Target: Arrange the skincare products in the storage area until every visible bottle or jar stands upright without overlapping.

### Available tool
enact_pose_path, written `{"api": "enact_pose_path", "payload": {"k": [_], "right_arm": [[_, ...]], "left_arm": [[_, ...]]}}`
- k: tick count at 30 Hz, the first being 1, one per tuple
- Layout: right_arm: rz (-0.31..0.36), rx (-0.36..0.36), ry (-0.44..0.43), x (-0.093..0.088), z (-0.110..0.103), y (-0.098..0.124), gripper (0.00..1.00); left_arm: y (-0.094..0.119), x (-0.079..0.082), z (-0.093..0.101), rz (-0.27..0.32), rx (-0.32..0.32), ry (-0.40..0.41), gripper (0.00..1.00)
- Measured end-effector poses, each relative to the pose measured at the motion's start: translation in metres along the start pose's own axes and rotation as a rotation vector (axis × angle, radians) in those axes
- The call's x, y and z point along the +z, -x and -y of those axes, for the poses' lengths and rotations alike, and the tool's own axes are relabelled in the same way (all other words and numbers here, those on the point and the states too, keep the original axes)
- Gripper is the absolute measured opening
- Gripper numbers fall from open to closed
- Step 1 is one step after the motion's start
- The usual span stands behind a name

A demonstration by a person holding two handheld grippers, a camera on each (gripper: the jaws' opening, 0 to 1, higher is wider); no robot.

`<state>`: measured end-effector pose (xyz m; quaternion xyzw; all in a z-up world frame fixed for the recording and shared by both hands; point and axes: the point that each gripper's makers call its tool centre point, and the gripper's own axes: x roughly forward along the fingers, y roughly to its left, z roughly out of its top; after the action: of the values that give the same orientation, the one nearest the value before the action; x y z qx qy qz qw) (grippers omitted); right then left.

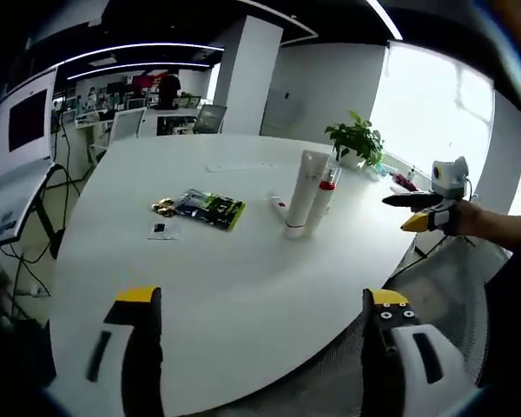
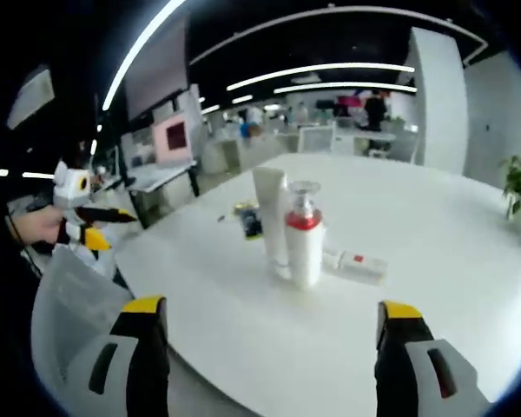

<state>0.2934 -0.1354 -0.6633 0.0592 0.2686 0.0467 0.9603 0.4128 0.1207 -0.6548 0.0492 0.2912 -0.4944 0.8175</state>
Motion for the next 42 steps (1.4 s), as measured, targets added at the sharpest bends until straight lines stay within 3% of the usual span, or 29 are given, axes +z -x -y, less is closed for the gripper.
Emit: {"api": "enact_pose_path", "payload": {"k": [17, 27, 35, 42], "right_arm": [[-0.035, 0.033, 0.039, 0.0, 0.006, -0.005, 0.98], [-0.073, 0.038, 0.111, 0.011, 0.03, -0.018, 0.94], [-0.128, 0.053, 0.157, 0.01, 0.041, -0.032, 0.91], [-0.175, 0.044, 0.258, 0.014, 0.059, -0.047, 0.85]], "left_arm": [[-0.006, -0.004, 0.009, -0.014, 0.0, 0.008, 0.9], [-0.003, -0.004, 0.0, -0.013, 0.025, 0.033, 0.88], [-0.011, -0.002, 0.001, -0.021, 0.02, 0.041, 0.88], [-0.012, -0.002, -0.001, -0.034, 0.02, 0.037, 0.88]]}}
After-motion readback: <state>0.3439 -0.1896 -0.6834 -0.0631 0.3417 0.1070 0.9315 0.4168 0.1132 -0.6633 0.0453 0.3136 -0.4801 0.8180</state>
